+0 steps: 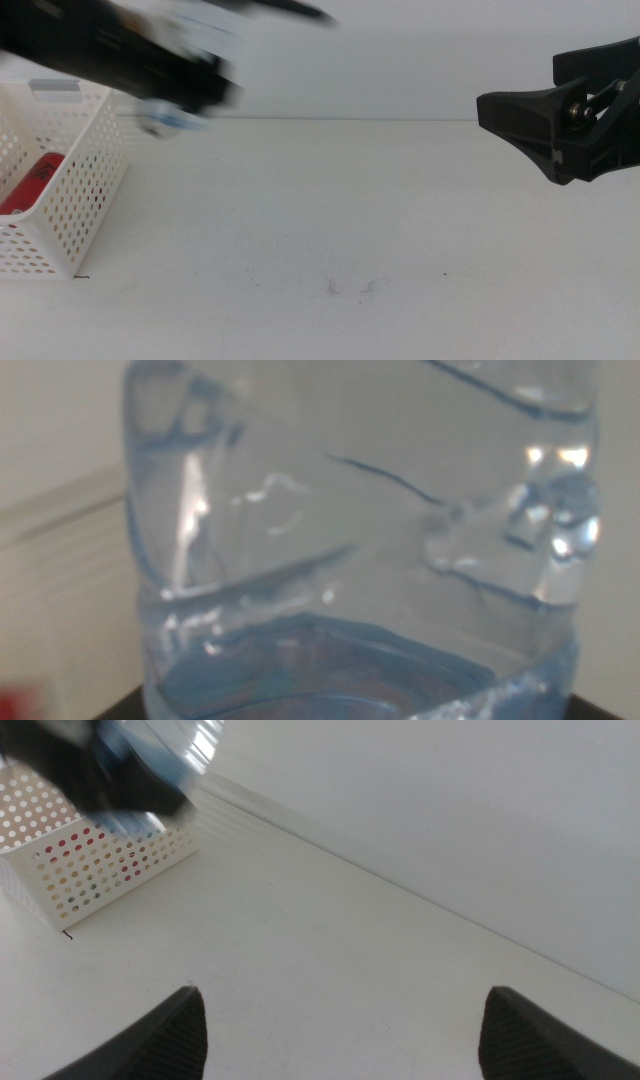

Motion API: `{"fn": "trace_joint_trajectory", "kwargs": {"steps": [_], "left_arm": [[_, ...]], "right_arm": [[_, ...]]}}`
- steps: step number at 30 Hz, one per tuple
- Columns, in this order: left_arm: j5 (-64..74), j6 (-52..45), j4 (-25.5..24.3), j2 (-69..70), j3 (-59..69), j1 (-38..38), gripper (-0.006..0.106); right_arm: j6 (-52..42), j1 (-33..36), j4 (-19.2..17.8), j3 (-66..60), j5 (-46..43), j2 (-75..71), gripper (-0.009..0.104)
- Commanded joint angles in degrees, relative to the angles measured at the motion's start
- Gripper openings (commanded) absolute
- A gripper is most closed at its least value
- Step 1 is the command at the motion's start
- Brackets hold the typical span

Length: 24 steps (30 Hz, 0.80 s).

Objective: Use arms to grab the bottles and put them into the dustbin to the left of the table.

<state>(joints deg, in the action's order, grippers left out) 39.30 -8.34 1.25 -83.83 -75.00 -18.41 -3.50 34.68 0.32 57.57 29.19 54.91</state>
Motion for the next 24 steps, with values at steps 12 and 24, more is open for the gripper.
{"fn": "trace_joint_trajectory", "kwargs": {"steps": [12, 24], "left_arm": [[13.29, 3.25, 3.69, -8.32, -11.68, 35.73, -0.002], [17.0, -5.35, 13.43, -22.33, -11.44, 37.74, -0.002]], "right_arm": [[-0.4, 0.16, -0.32, 0.2, -0.47, -0.26, 0.085], [-0.4, 0.16, -0.32, 0.2, -0.47, -0.26, 0.085]]}}
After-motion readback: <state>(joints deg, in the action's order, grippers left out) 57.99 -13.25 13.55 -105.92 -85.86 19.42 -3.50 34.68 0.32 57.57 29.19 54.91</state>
